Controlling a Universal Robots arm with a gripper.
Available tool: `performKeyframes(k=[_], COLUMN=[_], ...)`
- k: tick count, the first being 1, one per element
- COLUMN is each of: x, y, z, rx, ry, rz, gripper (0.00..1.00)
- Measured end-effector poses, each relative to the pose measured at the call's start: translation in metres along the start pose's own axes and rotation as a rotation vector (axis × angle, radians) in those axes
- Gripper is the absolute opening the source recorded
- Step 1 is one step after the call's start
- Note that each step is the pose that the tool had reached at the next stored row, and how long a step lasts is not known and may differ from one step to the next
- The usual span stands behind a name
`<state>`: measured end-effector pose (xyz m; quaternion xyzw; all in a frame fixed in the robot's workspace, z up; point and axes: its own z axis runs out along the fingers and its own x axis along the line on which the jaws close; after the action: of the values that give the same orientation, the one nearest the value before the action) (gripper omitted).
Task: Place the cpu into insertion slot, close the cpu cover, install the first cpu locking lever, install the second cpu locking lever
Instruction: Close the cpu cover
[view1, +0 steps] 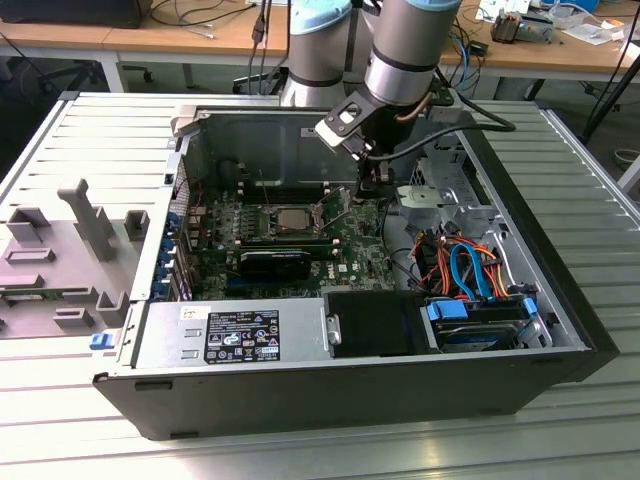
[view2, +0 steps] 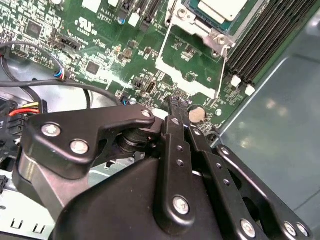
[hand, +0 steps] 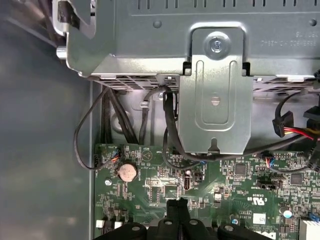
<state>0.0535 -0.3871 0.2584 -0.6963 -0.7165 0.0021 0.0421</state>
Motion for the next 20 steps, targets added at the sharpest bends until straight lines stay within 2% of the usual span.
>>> performKeyframes(k=[4,7,16,20], x=[-0.0006,-0.0006,-0.0001,0.0001], y=[0.0007,-0.0003,-0.0222,-0.028], z=[0.0094,0.0117,0.0133,0.0136], rx=[0.0016,0.0019,0.002,0.0032], ry=[0.0,0.0013,0.0014,0.0], rz=[0.0,-0.001,-0.004,-0.026], gripper=[0.11,0.11,0.11,0.11])
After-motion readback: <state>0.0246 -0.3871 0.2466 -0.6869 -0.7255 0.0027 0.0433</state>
